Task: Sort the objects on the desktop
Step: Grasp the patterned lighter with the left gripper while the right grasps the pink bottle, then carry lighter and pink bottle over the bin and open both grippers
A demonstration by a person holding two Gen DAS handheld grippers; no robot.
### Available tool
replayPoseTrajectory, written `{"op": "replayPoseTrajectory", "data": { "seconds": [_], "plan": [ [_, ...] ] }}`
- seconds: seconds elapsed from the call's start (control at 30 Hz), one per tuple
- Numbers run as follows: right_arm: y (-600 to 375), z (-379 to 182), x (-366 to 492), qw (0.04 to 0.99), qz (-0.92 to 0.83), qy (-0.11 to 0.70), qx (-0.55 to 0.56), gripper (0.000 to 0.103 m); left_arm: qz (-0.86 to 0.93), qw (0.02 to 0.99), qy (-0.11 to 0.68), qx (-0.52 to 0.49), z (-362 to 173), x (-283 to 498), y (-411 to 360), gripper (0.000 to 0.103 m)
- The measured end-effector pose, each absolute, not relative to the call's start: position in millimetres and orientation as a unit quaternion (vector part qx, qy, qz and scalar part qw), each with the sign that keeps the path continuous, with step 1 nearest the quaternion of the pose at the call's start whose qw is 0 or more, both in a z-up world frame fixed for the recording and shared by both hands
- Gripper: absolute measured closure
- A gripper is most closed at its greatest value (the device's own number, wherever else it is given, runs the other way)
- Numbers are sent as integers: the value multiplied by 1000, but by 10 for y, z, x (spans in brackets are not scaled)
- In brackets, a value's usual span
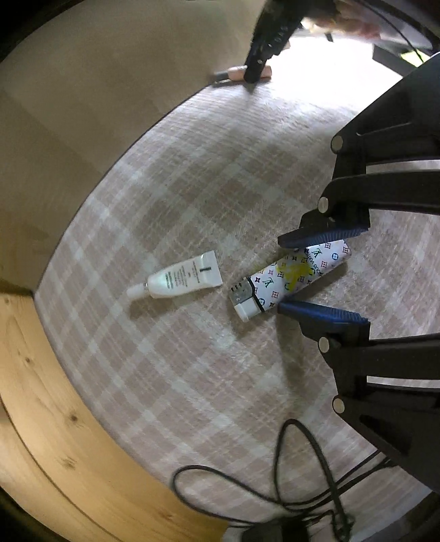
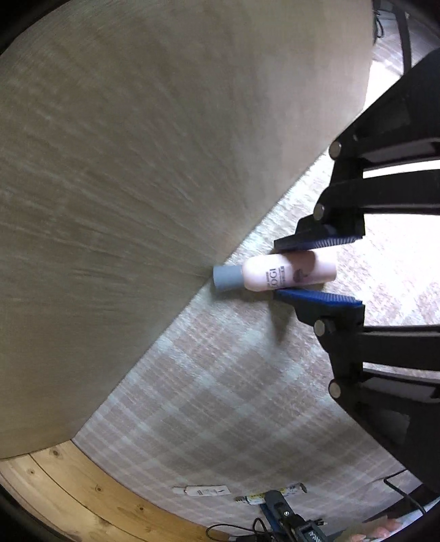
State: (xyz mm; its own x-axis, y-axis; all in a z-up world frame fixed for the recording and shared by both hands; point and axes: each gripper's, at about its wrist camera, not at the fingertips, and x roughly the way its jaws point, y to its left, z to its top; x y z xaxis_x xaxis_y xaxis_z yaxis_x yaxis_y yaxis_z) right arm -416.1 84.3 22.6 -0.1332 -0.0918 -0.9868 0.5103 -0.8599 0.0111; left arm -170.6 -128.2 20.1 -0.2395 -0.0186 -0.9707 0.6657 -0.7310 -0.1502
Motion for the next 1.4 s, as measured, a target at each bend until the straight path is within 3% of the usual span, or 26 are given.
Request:
{"op": "replayPoseTrajectory", "data": {
  "seconds": [0.2, 0.67, 0.9, 1.37, 1.4],
  "plan": [
    [933, 229, -4019, 198, -732, 143, 635, 83, -753, 222, 209, 583, 165, -1806, -1068, 80],
    [1441, 235, -3354, 178, -737, 60, 649, 83, -749, 149, 265, 589, 83, -1624, -776, 82],
    [1834, 469, -3022, 165, -752, 6, 638, 83, -762, 119, 253, 584, 218, -1706, -425, 82],
    [3333, 1021, -2225, 59, -791, -106, 600, 83, -788, -58, 177, 587, 651, -2356, 1370, 82],
    [3479, 1045, -2163, 45, -792, -112, 598, 83, -787, -75, 173, 587, 675, -1983, 1266, 82]
  ]
}}
